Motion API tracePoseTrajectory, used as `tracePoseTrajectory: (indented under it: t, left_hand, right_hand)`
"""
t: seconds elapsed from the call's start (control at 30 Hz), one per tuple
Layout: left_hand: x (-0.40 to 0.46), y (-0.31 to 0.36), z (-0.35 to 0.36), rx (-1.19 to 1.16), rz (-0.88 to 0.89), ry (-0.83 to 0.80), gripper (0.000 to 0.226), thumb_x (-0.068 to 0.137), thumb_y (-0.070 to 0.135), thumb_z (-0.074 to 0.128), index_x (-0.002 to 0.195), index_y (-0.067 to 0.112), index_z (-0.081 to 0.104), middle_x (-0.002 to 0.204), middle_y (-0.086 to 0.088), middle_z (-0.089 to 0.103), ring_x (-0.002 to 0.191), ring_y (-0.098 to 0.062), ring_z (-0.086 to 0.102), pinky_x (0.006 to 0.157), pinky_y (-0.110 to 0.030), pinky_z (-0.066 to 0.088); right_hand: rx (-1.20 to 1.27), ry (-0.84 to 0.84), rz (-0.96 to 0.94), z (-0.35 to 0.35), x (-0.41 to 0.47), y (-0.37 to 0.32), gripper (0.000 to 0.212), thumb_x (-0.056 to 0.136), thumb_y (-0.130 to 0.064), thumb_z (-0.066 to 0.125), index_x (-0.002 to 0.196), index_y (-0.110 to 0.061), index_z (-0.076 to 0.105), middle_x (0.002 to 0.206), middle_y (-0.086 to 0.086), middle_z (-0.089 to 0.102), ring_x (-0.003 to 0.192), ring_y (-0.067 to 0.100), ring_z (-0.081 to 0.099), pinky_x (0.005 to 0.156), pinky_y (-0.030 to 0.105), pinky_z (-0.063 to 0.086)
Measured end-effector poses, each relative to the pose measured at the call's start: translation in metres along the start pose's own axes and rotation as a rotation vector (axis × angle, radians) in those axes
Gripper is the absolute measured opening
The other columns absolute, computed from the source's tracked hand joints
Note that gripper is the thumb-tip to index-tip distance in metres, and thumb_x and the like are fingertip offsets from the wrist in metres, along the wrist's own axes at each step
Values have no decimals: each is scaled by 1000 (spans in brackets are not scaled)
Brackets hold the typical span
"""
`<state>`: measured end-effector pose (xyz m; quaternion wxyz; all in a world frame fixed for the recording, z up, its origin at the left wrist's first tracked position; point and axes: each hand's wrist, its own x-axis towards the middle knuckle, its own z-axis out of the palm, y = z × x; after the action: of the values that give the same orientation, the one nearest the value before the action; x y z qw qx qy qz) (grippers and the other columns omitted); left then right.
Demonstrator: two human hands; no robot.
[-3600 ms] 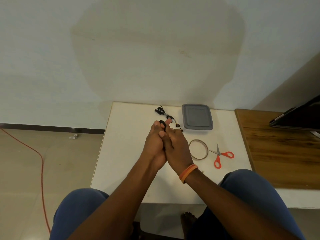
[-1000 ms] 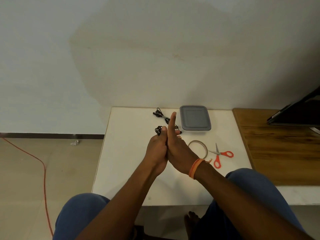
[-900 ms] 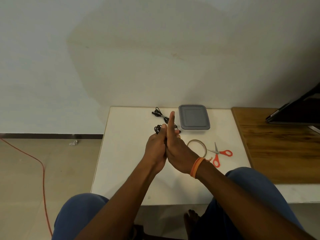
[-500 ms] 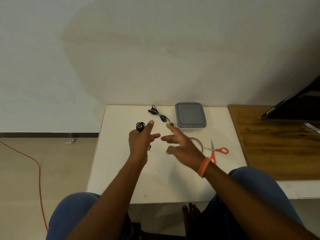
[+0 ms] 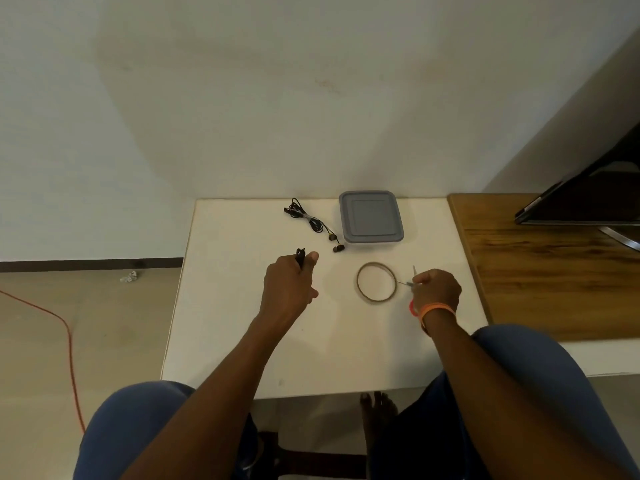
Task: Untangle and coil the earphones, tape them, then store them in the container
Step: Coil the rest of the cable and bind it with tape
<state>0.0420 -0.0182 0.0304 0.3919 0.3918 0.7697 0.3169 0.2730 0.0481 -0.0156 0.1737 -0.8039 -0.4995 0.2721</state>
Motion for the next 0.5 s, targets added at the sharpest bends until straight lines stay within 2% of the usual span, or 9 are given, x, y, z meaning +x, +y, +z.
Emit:
tracePoseTrajectory:
  t: [0.07,0.13,0.2,0.27,0.4,0.5]
  left_hand:
    - [0,-1,2,-15,15,-1,40,102,41,44,103,8,69,54,-7,66,54,-17,68,60,-27,51]
    - [0,-2,3,-40,-3,-12,38,102,40,45,104,10,69,51,-5,64,53,-16,68,59,-24,47]
    - [1,-3,4,-57,-26,-35,38,102,40,46,104,11,70,45,0,60,56,-17,70,57,-22,44]
    - [0,-3,4,-75,-34,-54,38,102,40,46,102,10,70,46,-1,60,58,-18,71,56,-21,44]
    - [0,-3,3,-89,-32,-69,37,101,40,47,100,10,70,48,-1,61,56,-18,70,55,-21,44]
    - [1,-3,2,-88,-33,-73,37,101,39,48,99,10,70,44,6,57,58,-19,71,55,-21,44]
  right_hand:
    - [67,14,15,8,-10,1,15,84,5,64,95,-2,73,96,15,71,90,29,67,74,23,49]
    - [190,0,73,14,-17,-4,11,87,-8,64,89,-2,73,85,14,71,78,27,67,73,29,55]
    - [252,-35,161,22,-23,-8,29,85,-31,69,76,-3,69,69,10,68,62,27,67,59,39,60]
    - [173,-77,131,29,-28,-6,42,77,-45,74,67,-6,63,62,8,66,54,26,66,52,38,59]
    - [166,-85,133,32,-29,-3,19,79,-24,75,80,-7,66,72,11,69,56,29,67,54,44,60]
    - [205,-115,168,24,-28,-7,18,79,-21,76,76,-7,65,72,13,68,60,29,67,51,45,59]
